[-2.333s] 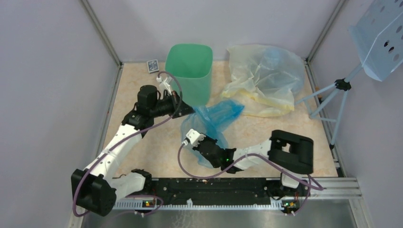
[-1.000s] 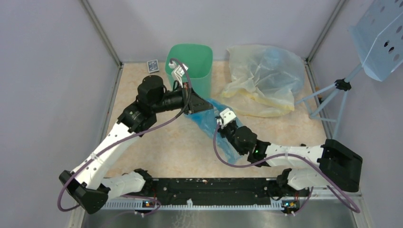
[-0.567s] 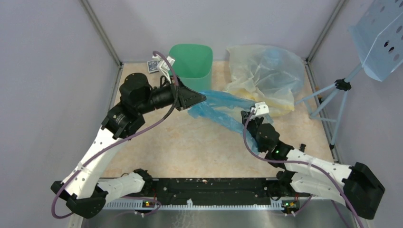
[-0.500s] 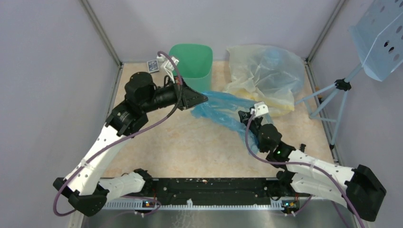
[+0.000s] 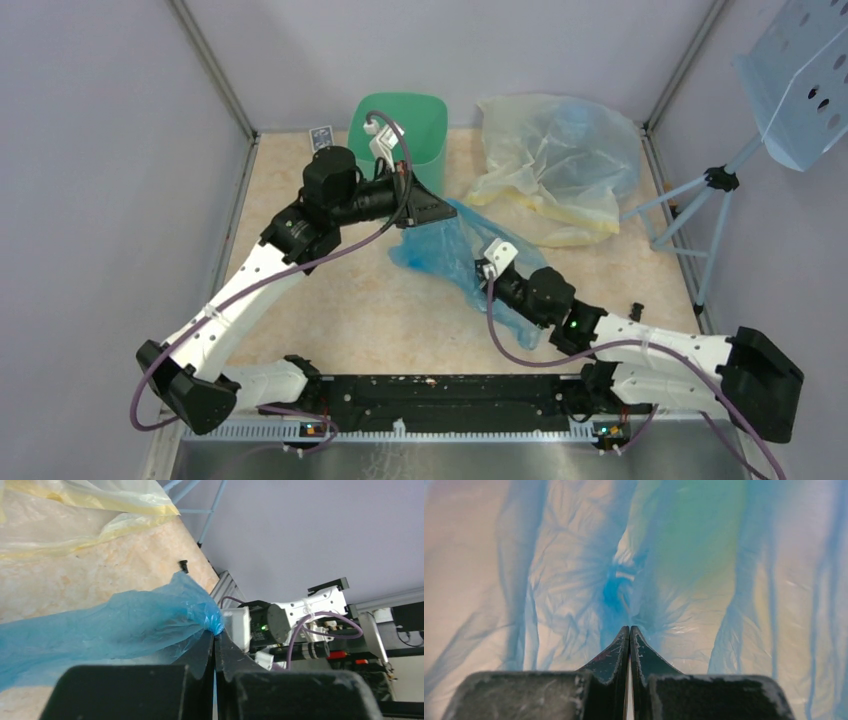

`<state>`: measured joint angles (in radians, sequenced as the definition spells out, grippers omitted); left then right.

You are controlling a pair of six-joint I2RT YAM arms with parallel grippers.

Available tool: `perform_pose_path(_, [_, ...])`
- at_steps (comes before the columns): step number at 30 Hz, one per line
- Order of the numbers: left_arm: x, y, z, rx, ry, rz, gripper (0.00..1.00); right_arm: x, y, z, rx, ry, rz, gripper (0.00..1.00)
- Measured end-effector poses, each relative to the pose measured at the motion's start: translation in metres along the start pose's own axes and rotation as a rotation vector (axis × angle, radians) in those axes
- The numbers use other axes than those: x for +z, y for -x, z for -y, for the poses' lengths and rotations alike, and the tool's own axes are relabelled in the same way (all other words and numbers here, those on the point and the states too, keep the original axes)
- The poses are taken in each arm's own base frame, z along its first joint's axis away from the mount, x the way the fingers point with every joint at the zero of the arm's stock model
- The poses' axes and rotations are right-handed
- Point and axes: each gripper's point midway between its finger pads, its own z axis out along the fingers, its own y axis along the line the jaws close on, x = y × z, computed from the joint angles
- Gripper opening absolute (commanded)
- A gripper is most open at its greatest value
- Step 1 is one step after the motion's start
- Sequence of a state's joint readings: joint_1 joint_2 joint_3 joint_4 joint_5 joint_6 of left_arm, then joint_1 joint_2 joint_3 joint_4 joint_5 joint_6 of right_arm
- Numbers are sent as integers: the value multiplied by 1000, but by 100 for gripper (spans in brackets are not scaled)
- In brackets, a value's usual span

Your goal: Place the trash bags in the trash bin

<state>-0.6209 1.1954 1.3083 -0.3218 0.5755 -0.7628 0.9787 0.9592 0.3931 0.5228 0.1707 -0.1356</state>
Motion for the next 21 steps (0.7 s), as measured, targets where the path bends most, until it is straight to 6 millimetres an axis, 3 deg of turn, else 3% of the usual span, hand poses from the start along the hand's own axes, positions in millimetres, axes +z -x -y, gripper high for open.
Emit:
perform_pose_path(10, [9, -11, 22, -54, -103, -17, 0, 29, -32, -36, -103, 149, -124, 0])
perform_pose_path(16, [13, -21, 29, -48, -126, -54, 0, 43, -35, -57, -32, 237, -129, 0])
perform_pose_path(21, [16, -29, 36, -27, -123, -112, 0, 50, -25, -50, 106, 258, -76, 0])
